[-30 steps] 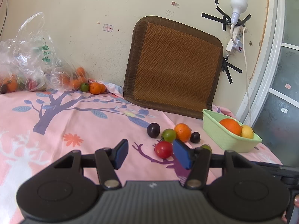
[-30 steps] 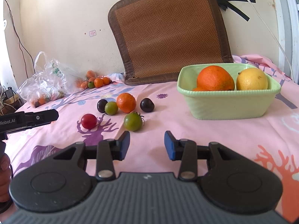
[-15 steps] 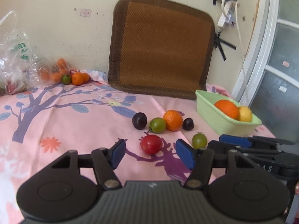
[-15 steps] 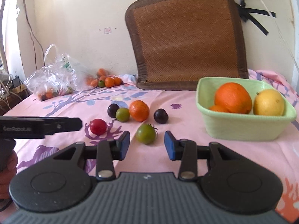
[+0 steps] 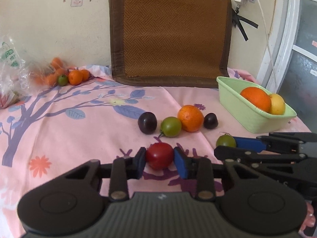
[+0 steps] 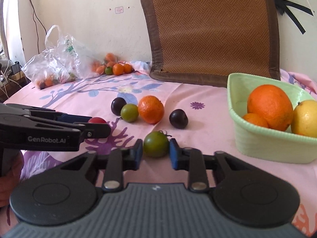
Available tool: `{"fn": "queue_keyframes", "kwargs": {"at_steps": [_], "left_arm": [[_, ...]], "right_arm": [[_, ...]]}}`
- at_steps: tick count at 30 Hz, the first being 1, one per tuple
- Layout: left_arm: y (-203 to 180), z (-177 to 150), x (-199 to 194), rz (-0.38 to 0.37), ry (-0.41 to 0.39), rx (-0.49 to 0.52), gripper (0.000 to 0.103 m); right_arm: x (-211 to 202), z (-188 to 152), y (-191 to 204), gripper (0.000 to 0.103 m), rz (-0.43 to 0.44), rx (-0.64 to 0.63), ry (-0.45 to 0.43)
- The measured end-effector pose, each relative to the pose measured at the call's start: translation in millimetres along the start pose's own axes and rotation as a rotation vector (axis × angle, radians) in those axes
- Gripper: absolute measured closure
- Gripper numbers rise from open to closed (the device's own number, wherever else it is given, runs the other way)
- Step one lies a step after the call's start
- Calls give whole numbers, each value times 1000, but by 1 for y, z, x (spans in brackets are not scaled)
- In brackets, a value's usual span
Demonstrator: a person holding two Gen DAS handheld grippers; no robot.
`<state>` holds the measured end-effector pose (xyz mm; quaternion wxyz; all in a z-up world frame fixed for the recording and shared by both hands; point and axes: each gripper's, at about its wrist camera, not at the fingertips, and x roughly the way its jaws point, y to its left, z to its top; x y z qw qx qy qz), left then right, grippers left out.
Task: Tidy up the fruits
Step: 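Grasp the red tomato with the left gripper while the right gripper grasps the green tomato, then carry both tomatoes with both grippers over the green basket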
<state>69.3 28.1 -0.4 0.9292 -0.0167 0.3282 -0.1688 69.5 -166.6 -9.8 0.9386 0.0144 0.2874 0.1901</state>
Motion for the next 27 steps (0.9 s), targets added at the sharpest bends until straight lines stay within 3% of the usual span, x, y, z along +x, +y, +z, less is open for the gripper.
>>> {"fn": "queue_keyframes", "kwargs": {"at_steps": [4,8,15,22,27], "left_arm": [[-5,-1,-9,-78,3,-47,73],[-29,4,-21,-145,-33,-15,73],[-72,46,-13,-247,-86,34,73],[-115,85,29,-285,-85,76,73],[-127,89,55,-261,-52,75,73]], "right_arm": [[-14,-4,1,73,-4,6,-33],[-39,-12,-2,73,-42,10,-87],[-78,-6,-35,73,-206,17,-248],[-72,1,-81,73,-283,84,-280],[-62,-1,-101,73,-297,106,-258]]}}
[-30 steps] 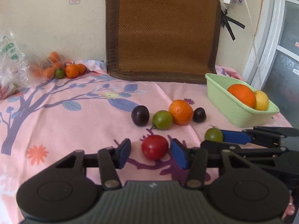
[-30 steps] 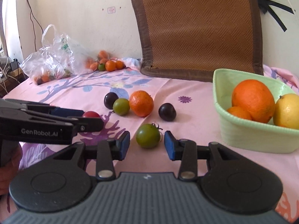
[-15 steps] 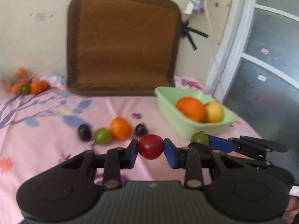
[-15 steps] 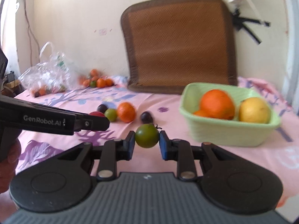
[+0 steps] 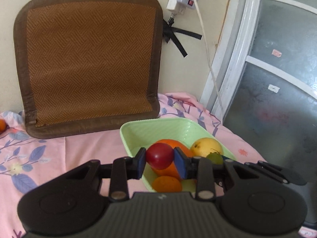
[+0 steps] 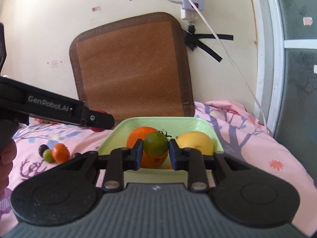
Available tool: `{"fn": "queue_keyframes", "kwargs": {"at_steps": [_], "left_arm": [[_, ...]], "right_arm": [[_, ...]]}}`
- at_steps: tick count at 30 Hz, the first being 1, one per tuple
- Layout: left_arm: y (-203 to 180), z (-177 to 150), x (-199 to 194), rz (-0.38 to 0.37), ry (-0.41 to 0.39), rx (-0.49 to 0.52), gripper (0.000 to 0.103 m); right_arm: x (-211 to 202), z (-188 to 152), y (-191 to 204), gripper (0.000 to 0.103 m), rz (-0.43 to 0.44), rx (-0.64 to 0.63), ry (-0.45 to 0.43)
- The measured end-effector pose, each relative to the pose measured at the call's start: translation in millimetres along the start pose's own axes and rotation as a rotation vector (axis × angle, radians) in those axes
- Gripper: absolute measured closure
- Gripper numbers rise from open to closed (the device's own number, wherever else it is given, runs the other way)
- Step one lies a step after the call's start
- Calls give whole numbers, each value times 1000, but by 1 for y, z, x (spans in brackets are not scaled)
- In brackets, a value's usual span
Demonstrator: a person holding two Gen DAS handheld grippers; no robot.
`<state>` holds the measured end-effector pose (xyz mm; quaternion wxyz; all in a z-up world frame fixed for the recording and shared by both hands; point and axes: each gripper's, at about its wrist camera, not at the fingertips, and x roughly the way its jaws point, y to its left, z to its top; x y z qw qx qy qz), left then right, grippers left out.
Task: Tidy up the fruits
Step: 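Carry both tomatoes with both grippers over the green basket, then open both grippers to drop the tomatoes into the basket, then grasp a dark plum with the left gripper while the right gripper grasps the tangerine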
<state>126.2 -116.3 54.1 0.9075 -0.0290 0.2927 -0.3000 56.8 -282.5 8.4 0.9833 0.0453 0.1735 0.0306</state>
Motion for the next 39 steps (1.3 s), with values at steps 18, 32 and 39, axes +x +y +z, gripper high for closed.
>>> {"fn": "queue_keyframes", "kwargs": {"at_steps": [18,32,39], "left_arm": [[3,14,-31,44,-103,-26,58],[136,-37,-121,261,-120,-264,58],[155,-56,-94,211,-45,-301,58]], "right_arm": [[-4,-8,-7,68,-4,36,-44],[-21,8,66,68,283,-73,-31],[26,2,120,68,346,-192,121]]}}
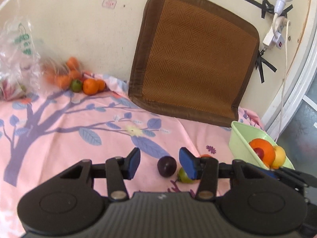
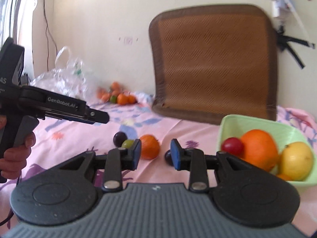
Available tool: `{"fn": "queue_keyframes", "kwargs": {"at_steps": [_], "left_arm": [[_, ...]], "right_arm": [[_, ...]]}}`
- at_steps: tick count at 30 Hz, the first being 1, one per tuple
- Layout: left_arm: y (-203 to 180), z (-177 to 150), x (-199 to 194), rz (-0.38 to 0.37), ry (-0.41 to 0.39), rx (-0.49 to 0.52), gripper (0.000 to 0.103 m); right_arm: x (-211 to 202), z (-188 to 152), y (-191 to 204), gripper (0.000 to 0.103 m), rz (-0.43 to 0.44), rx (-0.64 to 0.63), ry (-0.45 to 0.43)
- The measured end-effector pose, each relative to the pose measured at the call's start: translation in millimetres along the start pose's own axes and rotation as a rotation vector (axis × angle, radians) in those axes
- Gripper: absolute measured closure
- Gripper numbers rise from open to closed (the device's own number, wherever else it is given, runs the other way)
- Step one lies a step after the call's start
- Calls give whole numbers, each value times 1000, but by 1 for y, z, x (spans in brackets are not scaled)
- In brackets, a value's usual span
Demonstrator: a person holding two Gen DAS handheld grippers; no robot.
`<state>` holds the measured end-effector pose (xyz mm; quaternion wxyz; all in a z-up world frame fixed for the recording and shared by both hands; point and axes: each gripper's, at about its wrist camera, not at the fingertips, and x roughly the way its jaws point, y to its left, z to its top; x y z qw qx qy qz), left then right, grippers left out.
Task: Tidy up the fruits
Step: 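Grasp a dark plum with the left gripper while the right gripper grasps the tangerine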
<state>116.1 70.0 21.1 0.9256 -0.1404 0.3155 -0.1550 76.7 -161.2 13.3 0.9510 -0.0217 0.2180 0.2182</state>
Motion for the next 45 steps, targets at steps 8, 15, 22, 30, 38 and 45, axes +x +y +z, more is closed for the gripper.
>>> {"fn": "queue_keyframes", "kwargs": {"at_steps": [8,15,22,30,38,45], "left_arm": [[4,-4,26,-27,52,-23,58],[-6,-11,34,9,69,28,70],[-5,-17,13,-12,40,2,76],[-17,-40,-36,-59,-2,46,76],[-19,-55,-34,-100,54,18,76],[-23,-64,-30,-95,79,42,76]], "right_arm": [[41,-2,24,65,-53,-158,85],[33,-1,22,68,-79,-149,61],[-24,-5,16,71,-50,-21,-18],[-52,-32,11,98,-100,11,48],[-53,-38,11,94,-94,33,62],[-64,-39,10,59,-87,39,25]]}}
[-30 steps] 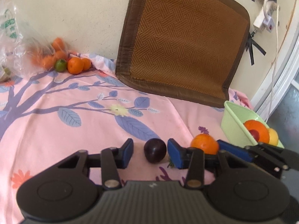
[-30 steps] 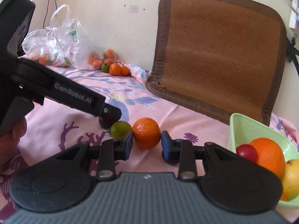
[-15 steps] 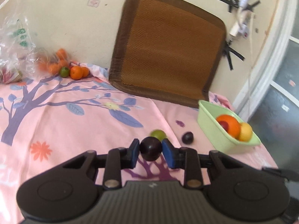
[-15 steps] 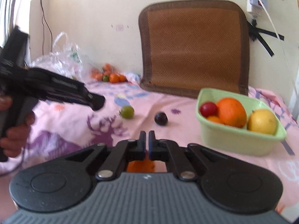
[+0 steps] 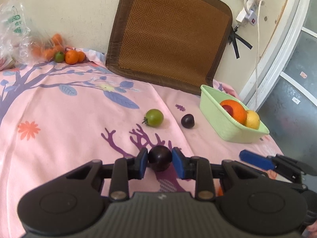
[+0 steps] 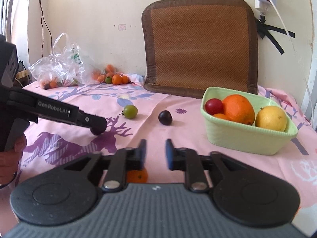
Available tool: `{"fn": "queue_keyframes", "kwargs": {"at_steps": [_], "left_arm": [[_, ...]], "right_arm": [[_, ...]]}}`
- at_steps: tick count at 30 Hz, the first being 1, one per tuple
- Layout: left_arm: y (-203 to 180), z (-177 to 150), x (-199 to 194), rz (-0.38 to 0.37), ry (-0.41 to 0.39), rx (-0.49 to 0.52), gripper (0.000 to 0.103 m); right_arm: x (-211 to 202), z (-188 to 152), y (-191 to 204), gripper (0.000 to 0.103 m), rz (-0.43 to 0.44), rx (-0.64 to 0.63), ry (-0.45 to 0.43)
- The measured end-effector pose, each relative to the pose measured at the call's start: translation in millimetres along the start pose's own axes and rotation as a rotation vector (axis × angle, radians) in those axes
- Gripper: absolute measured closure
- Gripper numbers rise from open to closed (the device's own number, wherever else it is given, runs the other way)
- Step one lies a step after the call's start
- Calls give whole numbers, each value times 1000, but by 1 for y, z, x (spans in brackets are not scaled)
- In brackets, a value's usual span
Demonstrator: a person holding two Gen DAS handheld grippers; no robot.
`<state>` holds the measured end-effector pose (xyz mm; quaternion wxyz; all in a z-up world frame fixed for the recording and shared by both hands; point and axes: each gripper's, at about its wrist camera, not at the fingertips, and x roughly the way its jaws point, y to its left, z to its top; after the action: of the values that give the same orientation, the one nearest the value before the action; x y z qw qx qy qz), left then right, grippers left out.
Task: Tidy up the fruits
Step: 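Grasp a dark plum with the left gripper while the right gripper grasps the tangerine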
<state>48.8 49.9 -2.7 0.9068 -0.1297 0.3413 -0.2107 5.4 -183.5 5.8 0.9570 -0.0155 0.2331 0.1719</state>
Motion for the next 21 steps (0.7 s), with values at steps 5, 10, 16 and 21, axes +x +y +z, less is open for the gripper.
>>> {"fn": "queue_keyframes", "kwargs": {"at_steps": [5,10,16,21], "left_arm": [[-2,-5,-2,13,-6,37,74],[-4,-5,1,12,1,48,68],[-13,-6,5,41,1,92,69],[-10,-7,4,36,-5,80,76]], "right_arm": [[-10,-3,-1,56,40,29,-15],[-20,-9,-1,53,93,54,-31],[-13,-12,2,51,160,83,24],[-9,-16,13,49,202,57,66]]}}
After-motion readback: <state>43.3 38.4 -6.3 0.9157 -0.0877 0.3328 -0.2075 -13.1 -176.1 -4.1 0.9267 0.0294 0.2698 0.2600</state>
